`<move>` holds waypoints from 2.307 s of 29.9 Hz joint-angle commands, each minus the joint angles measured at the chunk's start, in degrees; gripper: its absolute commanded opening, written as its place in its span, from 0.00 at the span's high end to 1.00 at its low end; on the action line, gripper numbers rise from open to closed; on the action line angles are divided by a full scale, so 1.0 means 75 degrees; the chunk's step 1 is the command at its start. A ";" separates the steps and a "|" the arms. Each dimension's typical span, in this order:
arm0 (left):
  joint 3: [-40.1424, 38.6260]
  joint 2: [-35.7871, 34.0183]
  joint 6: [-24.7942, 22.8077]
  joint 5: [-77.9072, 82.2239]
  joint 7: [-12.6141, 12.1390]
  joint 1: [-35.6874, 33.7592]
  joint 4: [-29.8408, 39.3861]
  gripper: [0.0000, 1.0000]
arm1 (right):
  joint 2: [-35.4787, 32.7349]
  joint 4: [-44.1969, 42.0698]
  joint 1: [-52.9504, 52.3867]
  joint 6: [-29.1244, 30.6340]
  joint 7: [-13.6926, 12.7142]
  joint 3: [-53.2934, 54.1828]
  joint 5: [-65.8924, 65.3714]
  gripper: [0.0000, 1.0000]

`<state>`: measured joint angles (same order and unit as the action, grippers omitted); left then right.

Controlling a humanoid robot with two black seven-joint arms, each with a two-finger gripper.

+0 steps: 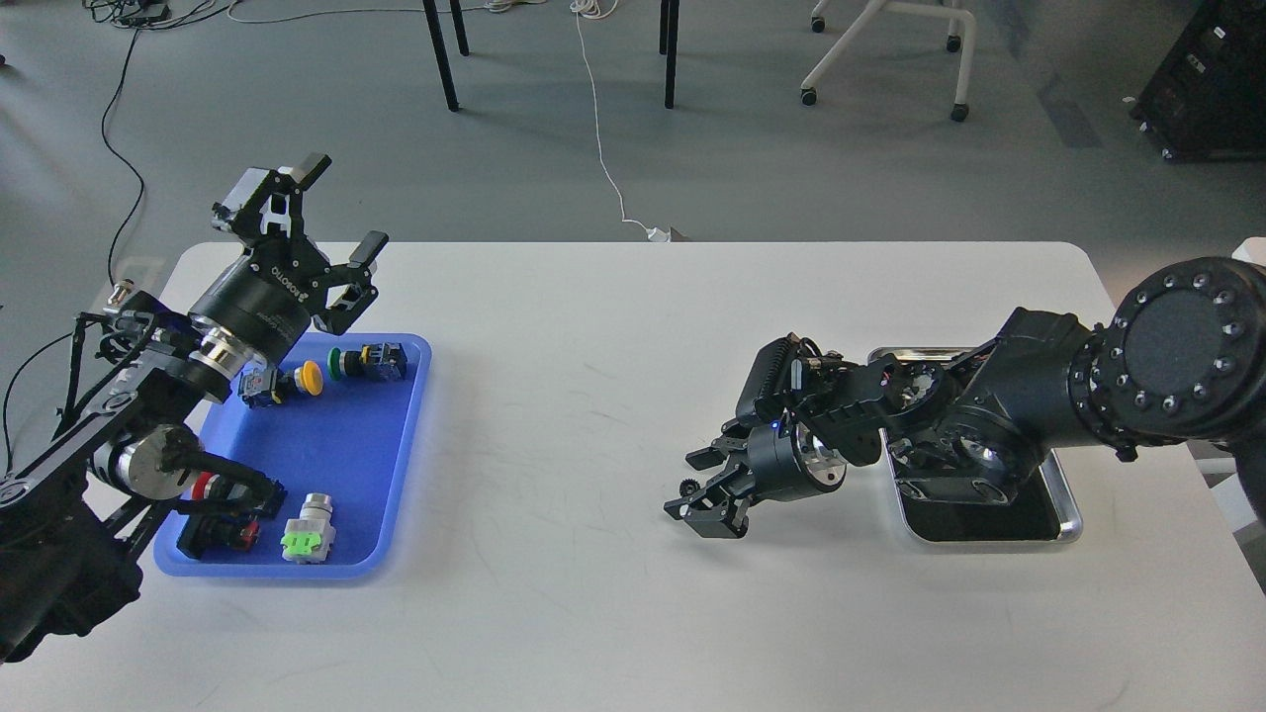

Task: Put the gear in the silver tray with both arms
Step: 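Close the right gripper on the gear and lift it, then carry the gear to the silver tray and open the right gripper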

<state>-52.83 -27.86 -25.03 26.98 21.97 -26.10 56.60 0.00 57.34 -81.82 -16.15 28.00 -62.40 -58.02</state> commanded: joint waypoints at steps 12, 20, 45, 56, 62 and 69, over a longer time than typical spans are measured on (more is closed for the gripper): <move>0.0001 0.0000 0.0009 0.0001 0.0000 0.0000 0.0000 0.02 | 0.0000 -0.0028 0.0104 -0.0003 0.0000 0.0000 0.0001 0.51; -0.0011 -0.0035 -0.0002 0.0001 0.0000 0.0047 0.0000 0.02 | 0.0000 -0.0087 0.0187 -0.0003 0.0000 -0.0012 0.0001 0.63; -0.0034 -0.0023 -0.0002 0.0001 0.0000 0.0035 0.0000 0.02 | 0.0000 -0.0005 -0.0903 0.0009 0.0000 0.0023 0.0036 0.77; -0.0034 -0.0023 0.0021 0.0001 -0.0012 0.0035 0.0210 0.02 | 0.0000 -0.0005 -0.1829 0.0020 0.0000 -0.0527 -0.0326 0.76; -0.0023 0.0012 0.0021 0.0012 -0.0012 0.0035 0.0257 0.02 | -0.0689 0.0019 -0.1864 0.0032 0.0000 -0.0738 -0.1040 0.76; -0.0023 0.0082 0.0021 0.0012 -0.0058 0.0023 0.0257 0.02 | -0.2330 0.0159 -0.1700 0.0032 0.0000 -0.0762 -0.1323 0.76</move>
<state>-52.99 -27.44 -24.87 27.07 21.85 -25.84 58.55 -13.23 58.16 -95.19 -15.90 28.00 -68.15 -67.54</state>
